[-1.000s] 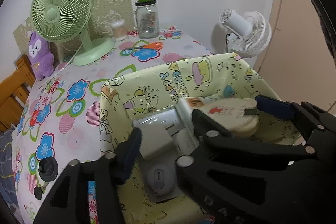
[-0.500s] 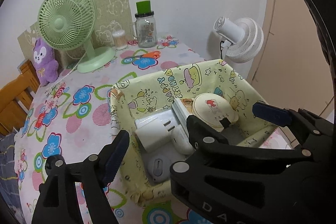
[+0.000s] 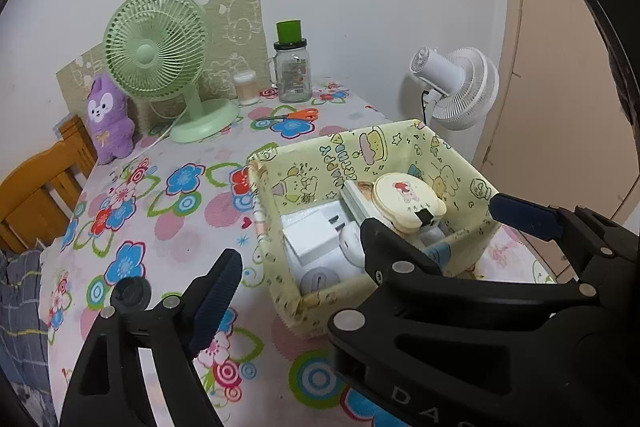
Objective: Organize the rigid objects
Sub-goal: 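Withdraw both tools from the box back toward the black items on the cloth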
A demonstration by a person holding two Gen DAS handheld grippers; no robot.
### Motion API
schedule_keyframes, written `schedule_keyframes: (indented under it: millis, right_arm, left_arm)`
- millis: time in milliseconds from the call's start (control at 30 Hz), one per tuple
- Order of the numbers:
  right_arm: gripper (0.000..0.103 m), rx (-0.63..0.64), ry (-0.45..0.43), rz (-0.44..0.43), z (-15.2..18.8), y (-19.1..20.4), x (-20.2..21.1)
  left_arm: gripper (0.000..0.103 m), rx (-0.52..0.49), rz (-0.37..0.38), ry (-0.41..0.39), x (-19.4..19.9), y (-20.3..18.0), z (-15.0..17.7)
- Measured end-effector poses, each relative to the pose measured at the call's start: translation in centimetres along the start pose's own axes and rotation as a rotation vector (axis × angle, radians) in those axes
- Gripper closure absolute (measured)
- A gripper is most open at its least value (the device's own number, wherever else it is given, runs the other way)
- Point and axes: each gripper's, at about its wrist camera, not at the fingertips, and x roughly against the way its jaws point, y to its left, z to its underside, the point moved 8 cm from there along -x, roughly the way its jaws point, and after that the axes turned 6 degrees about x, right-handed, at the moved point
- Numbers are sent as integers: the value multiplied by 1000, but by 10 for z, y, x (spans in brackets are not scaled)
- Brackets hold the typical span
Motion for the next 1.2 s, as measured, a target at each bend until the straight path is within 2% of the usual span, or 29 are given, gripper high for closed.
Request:
schedule_keyframes:
  millis: [567, 900, 1200]
  right_arm:
    - [5, 24, -61, 7, 18, 28, 42]
    - [2, 50, -106, 25, 25, 43, 58]
    - [0, 77, -122, 0, 30, 62, 61]
  left_arm:
    - [14, 10, -12, -51, 45, 16, 21]
    - [11, 16, -24, -72, 60, 27, 31]
    - [8, 42, -46, -80, 69, 44, 42]
